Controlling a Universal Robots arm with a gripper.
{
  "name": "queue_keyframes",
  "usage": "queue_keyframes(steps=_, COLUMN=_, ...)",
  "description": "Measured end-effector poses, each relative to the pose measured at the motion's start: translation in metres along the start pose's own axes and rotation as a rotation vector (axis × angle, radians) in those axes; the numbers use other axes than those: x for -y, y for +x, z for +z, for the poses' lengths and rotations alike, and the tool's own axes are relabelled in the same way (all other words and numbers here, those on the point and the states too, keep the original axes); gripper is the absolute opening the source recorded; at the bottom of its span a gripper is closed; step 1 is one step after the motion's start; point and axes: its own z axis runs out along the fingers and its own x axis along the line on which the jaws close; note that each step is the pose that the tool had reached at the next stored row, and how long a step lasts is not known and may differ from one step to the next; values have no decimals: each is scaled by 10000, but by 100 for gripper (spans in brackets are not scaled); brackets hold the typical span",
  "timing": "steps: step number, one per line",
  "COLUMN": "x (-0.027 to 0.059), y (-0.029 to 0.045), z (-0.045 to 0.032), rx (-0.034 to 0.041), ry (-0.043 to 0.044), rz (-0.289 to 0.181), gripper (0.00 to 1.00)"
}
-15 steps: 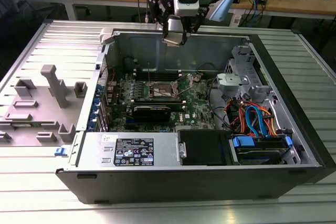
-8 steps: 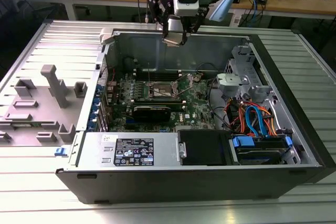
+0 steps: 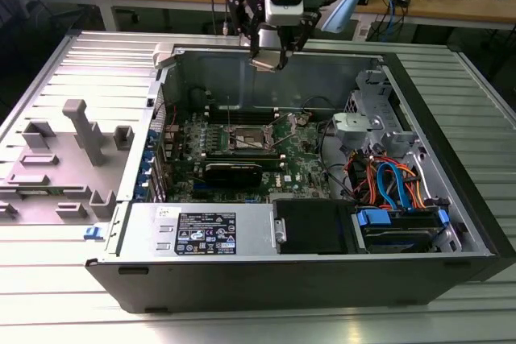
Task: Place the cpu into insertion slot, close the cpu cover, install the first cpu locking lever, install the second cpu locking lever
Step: 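Place the cpu into insertion slot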
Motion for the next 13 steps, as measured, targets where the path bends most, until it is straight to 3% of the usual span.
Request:
queue_keyframes(steps=5, x=23, y=-12, z=10, rx=34, ry=-8, rz=406, gripper=55)
queue_keyframes(steps=13, x=25, y=-13, z=10, rx=37, ry=-7, rz=433, gripper=55)
